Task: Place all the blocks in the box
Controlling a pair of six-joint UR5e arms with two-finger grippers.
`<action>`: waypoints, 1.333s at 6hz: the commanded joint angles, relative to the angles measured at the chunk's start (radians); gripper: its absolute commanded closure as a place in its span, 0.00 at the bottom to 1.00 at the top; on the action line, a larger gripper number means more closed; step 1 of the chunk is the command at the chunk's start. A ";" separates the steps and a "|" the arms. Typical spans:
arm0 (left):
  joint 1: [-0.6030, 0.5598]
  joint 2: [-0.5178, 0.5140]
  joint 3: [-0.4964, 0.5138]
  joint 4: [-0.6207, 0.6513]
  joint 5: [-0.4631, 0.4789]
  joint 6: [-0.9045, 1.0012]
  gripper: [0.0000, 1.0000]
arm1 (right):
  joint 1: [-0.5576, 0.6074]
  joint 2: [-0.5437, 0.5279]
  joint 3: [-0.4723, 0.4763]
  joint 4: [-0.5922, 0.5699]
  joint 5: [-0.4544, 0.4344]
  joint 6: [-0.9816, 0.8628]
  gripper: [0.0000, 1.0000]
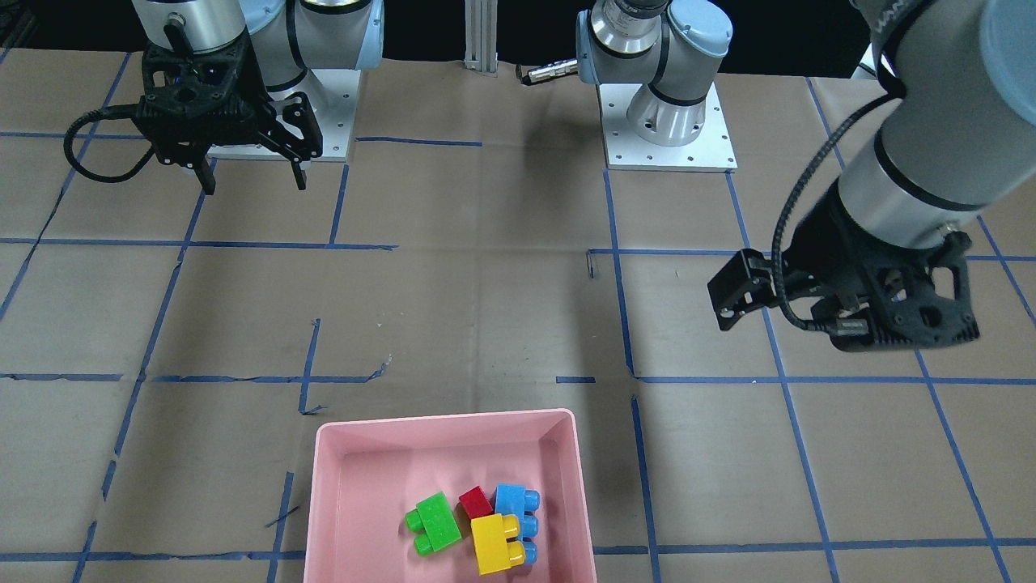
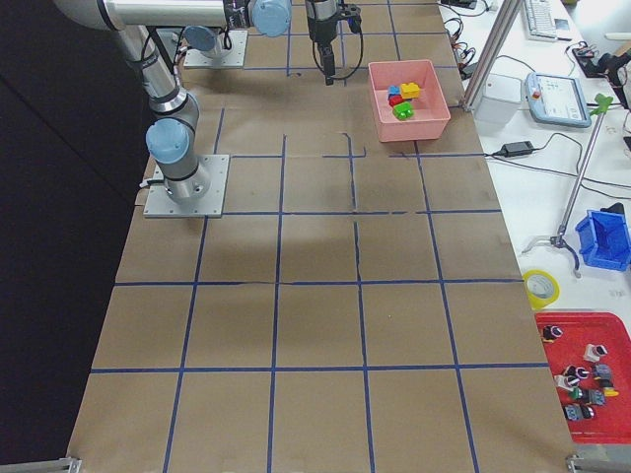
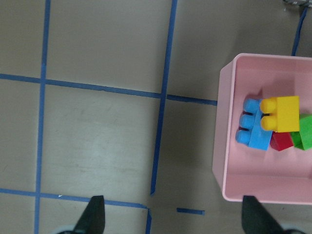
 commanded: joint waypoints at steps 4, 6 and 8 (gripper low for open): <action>-0.002 0.237 -0.414 0.252 0.002 0.040 0.00 | 0.000 0.003 0.004 -0.001 0.000 0.003 0.00; -0.002 0.209 -0.350 0.237 0.001 0.081 0.00 | 0.000 0.005 0.012 -0.001 0.000 0.003 0.00; -0.002 0.203 -0.335 0.229 0.002 0.081 0.00 | -0.002 0.005 0.015 -0.001 0.000 0.000 0.00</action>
